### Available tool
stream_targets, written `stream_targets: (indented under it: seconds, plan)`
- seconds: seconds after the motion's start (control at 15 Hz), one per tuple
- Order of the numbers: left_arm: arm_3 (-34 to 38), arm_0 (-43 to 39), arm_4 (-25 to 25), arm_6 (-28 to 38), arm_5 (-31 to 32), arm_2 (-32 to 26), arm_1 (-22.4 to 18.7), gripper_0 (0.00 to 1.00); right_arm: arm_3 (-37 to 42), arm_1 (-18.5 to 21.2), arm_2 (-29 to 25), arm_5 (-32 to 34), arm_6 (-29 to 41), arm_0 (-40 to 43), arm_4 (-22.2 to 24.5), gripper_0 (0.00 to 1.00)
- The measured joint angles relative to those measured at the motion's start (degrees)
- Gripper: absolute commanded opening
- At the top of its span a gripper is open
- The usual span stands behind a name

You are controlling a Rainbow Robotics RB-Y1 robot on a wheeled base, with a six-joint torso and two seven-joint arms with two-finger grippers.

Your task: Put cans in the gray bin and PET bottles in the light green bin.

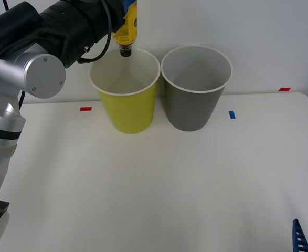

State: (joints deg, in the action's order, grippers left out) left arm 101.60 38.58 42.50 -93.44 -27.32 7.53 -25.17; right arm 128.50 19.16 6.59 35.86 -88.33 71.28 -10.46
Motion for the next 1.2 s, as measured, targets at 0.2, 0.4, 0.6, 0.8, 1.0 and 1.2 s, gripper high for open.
stream_targets:
  seconds: [0.2, 0.4, 0.6, 0.8, 1.0, 1.2]
  plan:
    - [0.0, -0.1, -0.6, 0.1, 0.0, 0.0, -0.2, 1.00, 0.0, 0.0, 0.0, 0.0, 0.0, 0.0, 0.0, 1.00]
    - [0.0, -0.1, -0.5, 0.3, 0.0, 0.0, -0.8, 1.00, 0.0, 0.0, 0.0, 0.0, 0.0, 0.0, 0.0, 1.00]
    - [0.1, -0.1, 0.1, 0.6, 0.0, 0.0, -1.7, 1.00, 0.0, 0.0, 0.0, 0.0, 0.0, 0.0, 0.0, 1.00]
    - [1.1, -0.5, 0.7, 0.8, 0.0, 0.0, -2.6, 1.00, 0.0, 0.0, 0.0, 0.0, 0.0, 0.0, 0.0, 1.00]
    - [5.9, -4.9, 1.0, 1.0, 0.0, -1.0, -4.1, 1.00, 0.0, 0.0, 0.0, 0.0, 0.0, 0.0, 0.0, 1.00]
    - [12.4, -11.2, 1.2, 1.1, 0.0, -2.7, -6.2, 1.00, 0.0, 0.0, 0.0, 0.0, 0.0, 0.0, 0.0, 1.00]
